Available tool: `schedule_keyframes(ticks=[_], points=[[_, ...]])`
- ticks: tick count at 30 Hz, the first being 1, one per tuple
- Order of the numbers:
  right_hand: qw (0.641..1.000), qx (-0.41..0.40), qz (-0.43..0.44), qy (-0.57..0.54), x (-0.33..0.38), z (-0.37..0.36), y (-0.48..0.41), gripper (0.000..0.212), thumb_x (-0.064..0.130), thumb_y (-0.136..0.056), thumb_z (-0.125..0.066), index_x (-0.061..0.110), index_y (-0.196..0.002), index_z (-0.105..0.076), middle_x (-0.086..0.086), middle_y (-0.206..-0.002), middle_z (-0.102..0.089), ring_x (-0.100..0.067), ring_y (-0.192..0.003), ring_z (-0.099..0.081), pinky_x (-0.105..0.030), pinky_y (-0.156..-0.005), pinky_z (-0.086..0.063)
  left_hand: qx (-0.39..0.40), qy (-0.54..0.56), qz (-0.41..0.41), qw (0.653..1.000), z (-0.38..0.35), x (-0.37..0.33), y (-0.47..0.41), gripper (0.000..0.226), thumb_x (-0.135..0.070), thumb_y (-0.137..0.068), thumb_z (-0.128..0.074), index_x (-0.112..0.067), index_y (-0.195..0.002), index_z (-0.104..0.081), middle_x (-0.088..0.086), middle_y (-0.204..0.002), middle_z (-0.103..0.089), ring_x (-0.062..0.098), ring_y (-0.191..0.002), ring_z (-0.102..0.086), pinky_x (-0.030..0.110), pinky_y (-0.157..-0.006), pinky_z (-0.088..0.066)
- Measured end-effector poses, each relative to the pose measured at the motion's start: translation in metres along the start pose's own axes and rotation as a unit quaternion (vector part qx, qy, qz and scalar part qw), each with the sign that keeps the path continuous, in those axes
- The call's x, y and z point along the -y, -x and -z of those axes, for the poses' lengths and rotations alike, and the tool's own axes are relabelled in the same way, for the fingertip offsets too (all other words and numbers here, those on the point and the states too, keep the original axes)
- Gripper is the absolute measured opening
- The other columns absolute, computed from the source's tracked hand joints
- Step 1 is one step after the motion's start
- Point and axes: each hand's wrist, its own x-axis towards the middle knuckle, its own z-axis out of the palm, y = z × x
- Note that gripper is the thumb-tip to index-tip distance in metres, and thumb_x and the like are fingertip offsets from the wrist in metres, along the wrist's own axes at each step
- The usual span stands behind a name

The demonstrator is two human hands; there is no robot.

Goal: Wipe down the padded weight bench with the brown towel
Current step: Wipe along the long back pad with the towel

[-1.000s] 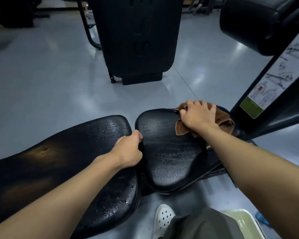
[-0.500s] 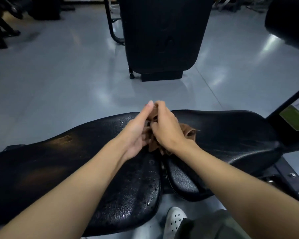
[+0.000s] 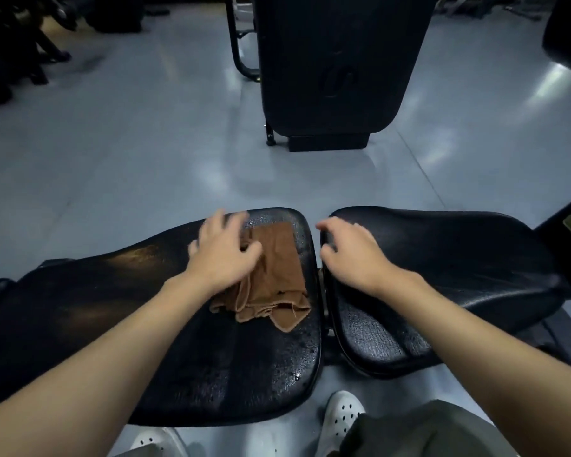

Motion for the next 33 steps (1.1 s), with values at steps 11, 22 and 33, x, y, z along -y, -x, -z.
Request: schedule_keyframes(ticks=[11, 22, 33], points=[[0.960, 0.043, 0.088, 0.264, -0.023, -0.037, -0.008, 0.061, 0.026, -0.099, -0.031, 0.018, -0.156, -0.013, 0.001, -0.164, -0.017, -0.018, -0.152, 0.000, -0.049, -0.120, 0.005, 0.050, -0.141, -0.088, 0.985, -0.078, -0.025, 0.024, 0.070, -0.076, -0.086, -0.022, -0.055, -0.149, 0.001, 0.001, -0.166, 0.010, 0.038, -0.148, 0.019, 0.071, -0.112, -0.008], [0.956, 0.057, 0.124, 0.259, -0.036, -0.029, -0.015, 0.053, 0.033, -0.100, -0.028, 0.017, -0.150, -0.032, -0.005, -0.162, -0.022, -0.020, -0.150, -0.012, -0.045, -0.120, -0.005, 0.039, -0.066, -0.044, 0.996, -0.074, -0.034, -0.059, 0.083, -0.070, -0.089, -0.024, -0.023, -0.157, -0.011, -0.001, -0.166, 0.011, 0.023, -0.150, 0.016, 0.062, -0.117, -0.003], [0.954, 0.019, 0.068, 0.290, -0.047, -0.027, -0.014, 0.060, 0.043, -0.099, -0.021, 0.018, -0.154, -0.022, -0.011, -0.163, -0.016, -0.021, -0.152, -0.004, -0.049, -0.121, -0.003, 0.002, -0.055, -0.054, 0.997, -0.075, -0.039, -0.070, 0.057, -0.054, -0.091, -0.030, -0.043, -0.147, -0.030, -0.007, -0.161, -0.023, 0.017, -0.148, -0.010, 0.060, -0.113, -0.013]])
